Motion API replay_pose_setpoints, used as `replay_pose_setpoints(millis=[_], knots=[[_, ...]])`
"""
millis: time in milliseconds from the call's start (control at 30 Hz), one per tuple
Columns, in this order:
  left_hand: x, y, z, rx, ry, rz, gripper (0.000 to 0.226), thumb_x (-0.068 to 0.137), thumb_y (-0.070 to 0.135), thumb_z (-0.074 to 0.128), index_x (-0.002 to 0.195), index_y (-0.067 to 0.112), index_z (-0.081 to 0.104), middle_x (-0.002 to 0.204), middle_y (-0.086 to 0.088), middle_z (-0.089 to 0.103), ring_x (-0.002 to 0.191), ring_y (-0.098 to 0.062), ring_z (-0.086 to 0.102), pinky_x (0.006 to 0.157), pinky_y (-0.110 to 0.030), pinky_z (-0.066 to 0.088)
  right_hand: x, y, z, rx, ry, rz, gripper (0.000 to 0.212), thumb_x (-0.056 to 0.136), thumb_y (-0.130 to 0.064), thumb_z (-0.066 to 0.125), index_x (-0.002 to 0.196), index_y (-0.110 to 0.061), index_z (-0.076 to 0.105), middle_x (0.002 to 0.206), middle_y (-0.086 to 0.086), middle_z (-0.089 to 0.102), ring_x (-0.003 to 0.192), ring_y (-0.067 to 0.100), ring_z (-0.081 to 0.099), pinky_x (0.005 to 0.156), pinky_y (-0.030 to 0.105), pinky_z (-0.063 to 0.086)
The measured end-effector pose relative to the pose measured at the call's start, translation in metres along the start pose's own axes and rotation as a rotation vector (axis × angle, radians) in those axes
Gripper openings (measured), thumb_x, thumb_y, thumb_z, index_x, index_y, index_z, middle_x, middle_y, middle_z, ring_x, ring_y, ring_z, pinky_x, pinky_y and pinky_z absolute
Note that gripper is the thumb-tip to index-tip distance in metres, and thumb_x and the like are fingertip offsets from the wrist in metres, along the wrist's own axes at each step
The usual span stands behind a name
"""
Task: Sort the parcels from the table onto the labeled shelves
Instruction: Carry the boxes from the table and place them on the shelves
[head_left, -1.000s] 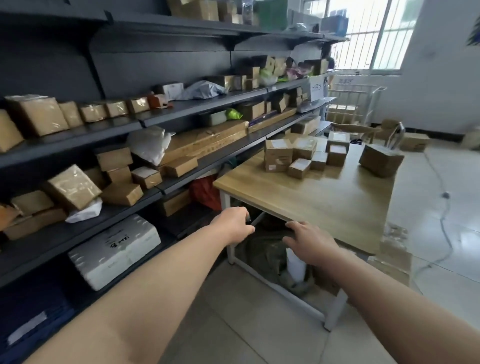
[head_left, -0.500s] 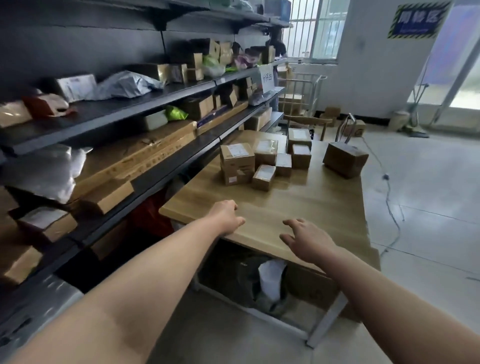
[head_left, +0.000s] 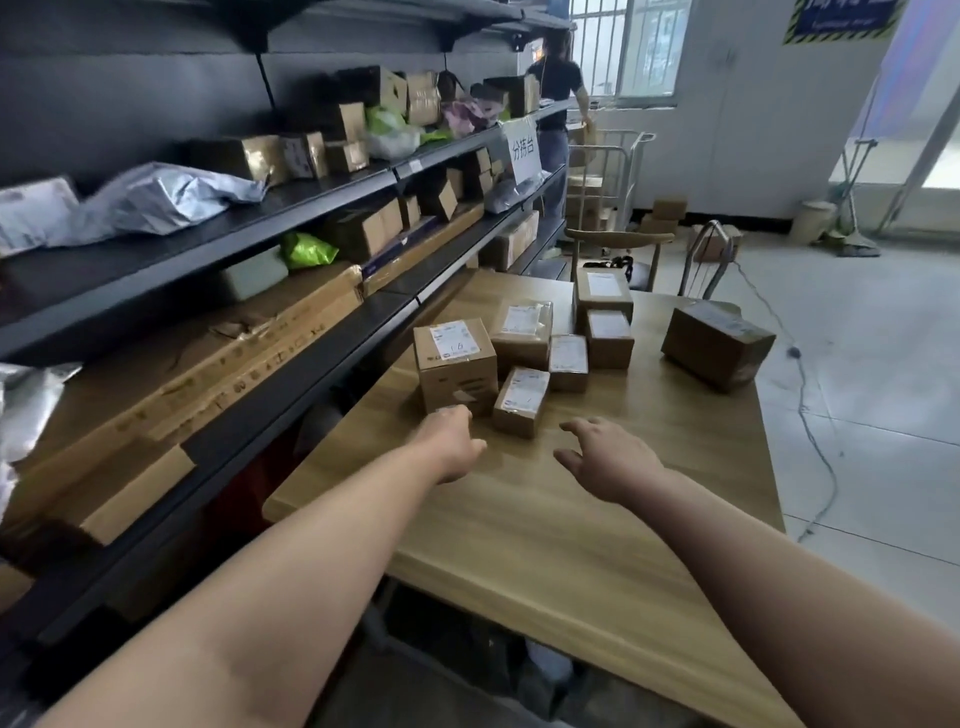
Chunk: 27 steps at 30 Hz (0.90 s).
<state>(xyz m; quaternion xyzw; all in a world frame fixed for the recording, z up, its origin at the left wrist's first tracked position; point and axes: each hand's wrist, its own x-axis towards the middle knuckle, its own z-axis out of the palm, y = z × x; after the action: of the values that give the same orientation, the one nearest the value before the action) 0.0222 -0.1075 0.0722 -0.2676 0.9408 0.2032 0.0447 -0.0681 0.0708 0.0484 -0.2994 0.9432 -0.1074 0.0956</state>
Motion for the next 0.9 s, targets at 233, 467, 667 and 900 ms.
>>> replay_pose_setpoints(millis=[233,467,667,900], knots=[[0.069,-0.021,-0.016,-0.043,0.045,-0.070,0.055,0.095,0.033,0.056,0.145,0.018,0.038,0.148,-0.003,0.042,0.134,-0.024,0.042,0.105,-0.037,0.037,0.098,-0.019,-0.003,0.019,-0.057,-0.056,0.049,0.096,-0.046,0.043,0.141,-0.026,0.040,0.142,0.003,0.045,0.127,0.025,0.044,0.098,0.042,0.043],[0.150,-0.061,-0.028,-0.072,-0.020,-0.108,0.050,0.095,0.033,0.056,0.140,0.015,0.042,0.141,-0.008,0.048,0.127,-0.027,0.048,0.102,-0.037,0.042,0.177,-0.042,0.014,0.006,-0.083,-0.049,0.049,0.096,-0.044,0.043,0.142,-0.026,0.039,0.144,0.002,0.044,0.129,0.024,0.045,0.096,0.039,0.043],[0.232,-0.086,-0.033,-0.138,-0.112,-0.089,0.062,0.096,0.031,0.054,0.150,0.017,0.027,0.148,-0.009,0.041,0.131,-0.029,0.044,0.106,-0.041,0.041,0.244,-0.066,0.029,0.045,-0.092,0.037,0.049,0.096,-0.043,0.045,0.141,-0.025,0.039,0.144,0.004,0.041,0.127,0.026,0.046,0.095,0.042,0.045],[0.303,-0.105,-0.024,-0.181,-0.188,-0.095,0.075,0.096,0.029,0.054,0.155,0.023,0.008,0.148,-0.014,0.040,0.131,-0.033,0.042,0.106,-0.042,0.039,0.310,-0.088,0.051,0.121,-0.100,0.147,0.057,0.096,-0.034,0.045,0.149,-0.029,0.024,0.160,0.007,0.007,0.141,0.032,0.027,0.108,0.045,0.030]])
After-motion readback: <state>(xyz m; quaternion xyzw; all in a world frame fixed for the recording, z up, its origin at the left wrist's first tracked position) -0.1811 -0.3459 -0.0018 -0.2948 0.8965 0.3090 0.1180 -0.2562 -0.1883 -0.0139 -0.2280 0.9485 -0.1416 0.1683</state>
